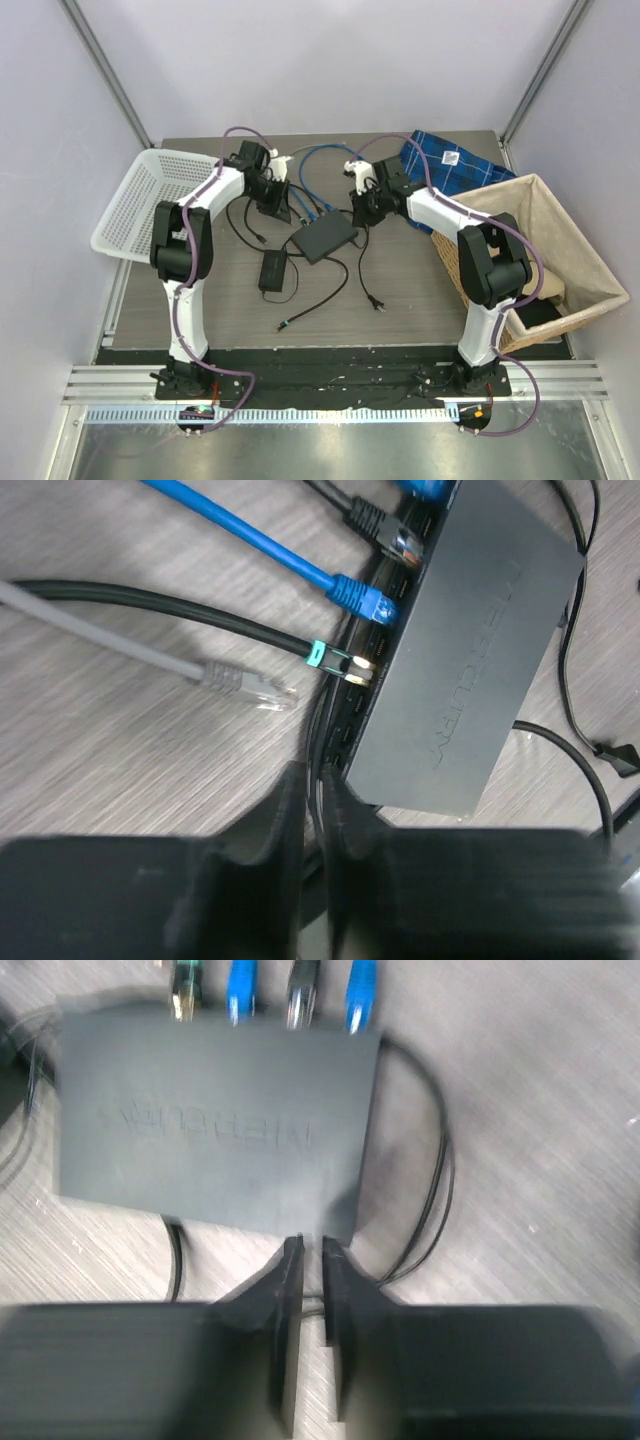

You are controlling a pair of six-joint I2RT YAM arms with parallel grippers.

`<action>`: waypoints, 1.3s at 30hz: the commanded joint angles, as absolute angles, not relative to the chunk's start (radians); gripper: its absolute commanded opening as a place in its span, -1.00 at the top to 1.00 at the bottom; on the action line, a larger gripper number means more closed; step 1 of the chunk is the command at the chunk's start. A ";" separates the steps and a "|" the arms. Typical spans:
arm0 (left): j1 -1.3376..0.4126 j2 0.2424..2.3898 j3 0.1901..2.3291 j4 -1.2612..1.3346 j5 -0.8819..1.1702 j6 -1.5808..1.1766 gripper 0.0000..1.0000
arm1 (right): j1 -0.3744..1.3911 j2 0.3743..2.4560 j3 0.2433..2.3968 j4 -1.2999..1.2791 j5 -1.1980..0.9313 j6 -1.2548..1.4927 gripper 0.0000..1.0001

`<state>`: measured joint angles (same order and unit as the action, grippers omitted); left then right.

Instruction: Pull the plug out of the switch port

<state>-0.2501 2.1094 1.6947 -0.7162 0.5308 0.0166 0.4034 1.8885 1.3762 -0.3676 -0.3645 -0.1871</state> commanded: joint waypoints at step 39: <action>-0.427 1.763 1.518 -0.925 0.434 0.272 0.62 | 0.405 2.057 1.537 -0.353 -0.359 -0.101 0.86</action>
